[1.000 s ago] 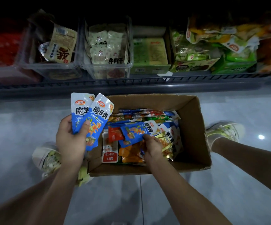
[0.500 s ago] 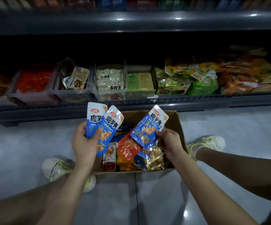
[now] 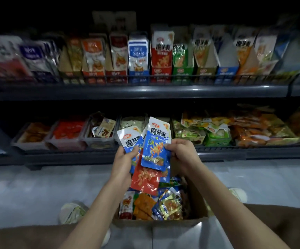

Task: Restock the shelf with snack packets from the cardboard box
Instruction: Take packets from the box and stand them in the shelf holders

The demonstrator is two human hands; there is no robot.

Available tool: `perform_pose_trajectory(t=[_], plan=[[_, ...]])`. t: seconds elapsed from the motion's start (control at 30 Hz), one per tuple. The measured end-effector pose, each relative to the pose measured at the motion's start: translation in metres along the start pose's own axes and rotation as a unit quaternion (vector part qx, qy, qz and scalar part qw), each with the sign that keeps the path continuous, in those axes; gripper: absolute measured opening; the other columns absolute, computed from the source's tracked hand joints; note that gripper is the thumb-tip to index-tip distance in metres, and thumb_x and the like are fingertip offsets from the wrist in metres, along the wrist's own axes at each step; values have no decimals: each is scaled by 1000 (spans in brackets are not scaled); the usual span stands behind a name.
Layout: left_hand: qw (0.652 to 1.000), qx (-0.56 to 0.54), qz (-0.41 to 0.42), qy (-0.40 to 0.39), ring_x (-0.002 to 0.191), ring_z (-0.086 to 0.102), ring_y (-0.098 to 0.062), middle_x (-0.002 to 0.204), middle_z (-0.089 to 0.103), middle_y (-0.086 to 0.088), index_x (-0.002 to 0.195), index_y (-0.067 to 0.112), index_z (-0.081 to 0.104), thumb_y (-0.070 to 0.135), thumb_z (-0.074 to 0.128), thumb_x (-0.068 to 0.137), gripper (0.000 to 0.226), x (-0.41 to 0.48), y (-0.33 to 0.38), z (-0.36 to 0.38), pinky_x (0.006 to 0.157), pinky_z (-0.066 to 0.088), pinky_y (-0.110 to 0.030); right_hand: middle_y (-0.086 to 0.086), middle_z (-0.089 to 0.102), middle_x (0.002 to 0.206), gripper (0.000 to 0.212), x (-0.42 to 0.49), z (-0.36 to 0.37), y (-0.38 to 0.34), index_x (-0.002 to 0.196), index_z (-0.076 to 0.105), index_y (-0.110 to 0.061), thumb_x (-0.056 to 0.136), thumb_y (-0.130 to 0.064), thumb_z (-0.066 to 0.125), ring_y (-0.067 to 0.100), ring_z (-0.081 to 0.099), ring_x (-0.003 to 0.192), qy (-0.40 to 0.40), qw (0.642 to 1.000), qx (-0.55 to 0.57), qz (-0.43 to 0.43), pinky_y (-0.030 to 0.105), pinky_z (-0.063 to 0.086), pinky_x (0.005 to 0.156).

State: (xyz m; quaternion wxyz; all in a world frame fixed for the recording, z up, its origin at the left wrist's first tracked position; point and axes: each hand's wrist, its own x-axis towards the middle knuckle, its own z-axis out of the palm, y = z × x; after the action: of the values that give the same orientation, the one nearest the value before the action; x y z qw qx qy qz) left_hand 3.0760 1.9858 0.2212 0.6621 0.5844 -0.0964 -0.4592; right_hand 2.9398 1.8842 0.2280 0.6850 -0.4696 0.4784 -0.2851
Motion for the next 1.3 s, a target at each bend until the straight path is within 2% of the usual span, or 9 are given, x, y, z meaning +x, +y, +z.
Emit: perform_pose_trajectory(t=[0.1,0.27,0.4,0.47,0.53,0.63,0.8,1.17,1.3], plan=[[1000,-14,14,-23,77,70,-24,94,72,-7,113,15,55,22,57,95,20,-6,22,11,61,56,-37,-11,50,38,22,-6,7,-27,72,47,-5,91,2,56,0,46,33,-6,999,-21,-43,14,34,35],[997,-33,37,-63,79,72,-25,101,72,-12,116,9,55,19,65,88,31,-17,49,31,58,57,-35,10,72,82,8,-10,21,-58,84,56,-2,90,-5,61,11,67,62,17,998,-19,-62,21,46,48],[995,-34,92,-32,90,70,-31,110,69,-16,120,3,52,-3,69,79,44,-14,61,40,72,58,-44,-7,62,54,8,-17,26,-79,87,56,-2,91,-7,59,0,56,43,-7,996,-8,-85,19,42,45],[992,-36,113,-35,97,67,-35,112,68,-17,121,2,51,-6,68,79,46,-12,69,45,81,56,-50,1,71,68,15,-20,27,-89,91,60,1,89,-13,66,11,66,58,-28,996,14,-87,29,54,58],[990,-33,131,-45,94,69,-32,110,69,-15,118,3,53,-6,69,79,43,-11,76,50,76,58,-46,5,72,70,16,-21,26,-98,88,62,1,88,-14,68,14,67,59,-34,995,23,-88,29,55,58],[988,-37,135,-58,88,70,-27,105,71,-12,112,4,57,1,69,81,33,-11,86,58,70,60,-40,-6,55,43,11,-18,21,-109,81,58,1,91,-2,59,3,44,34,-26,995,59,-75,15,36,38],[992,-65,90,-65,88,69,-25,104,70,-9,110,11,56,7,69,82,30,-6,98,72,70,57,-40,-2,52,48,9,-12,7,-124,82,60,-1,90,-2,58,6,39,40,-5,997,50,-66,16,30,39],[992,-44,93,-66,78,69,-21,94,70,-7,95,13,56,1,71,80,24,-9,112,99,60,56,-35,2,51,51,10,-22,-24,-148,79,59,-1,89,0,58,8,43,43,6,996,30,-84,17,42,42],[994,-40,93,-45,77,67,-24,94,70,-8,93,15,58,3,70,82,20,-7,118,91,66,56,-39,-1,47,44,19,-13,-37,-150,71,55,-7,89,1,58,7,42,38,35,993,71,-83,18,42,43]])
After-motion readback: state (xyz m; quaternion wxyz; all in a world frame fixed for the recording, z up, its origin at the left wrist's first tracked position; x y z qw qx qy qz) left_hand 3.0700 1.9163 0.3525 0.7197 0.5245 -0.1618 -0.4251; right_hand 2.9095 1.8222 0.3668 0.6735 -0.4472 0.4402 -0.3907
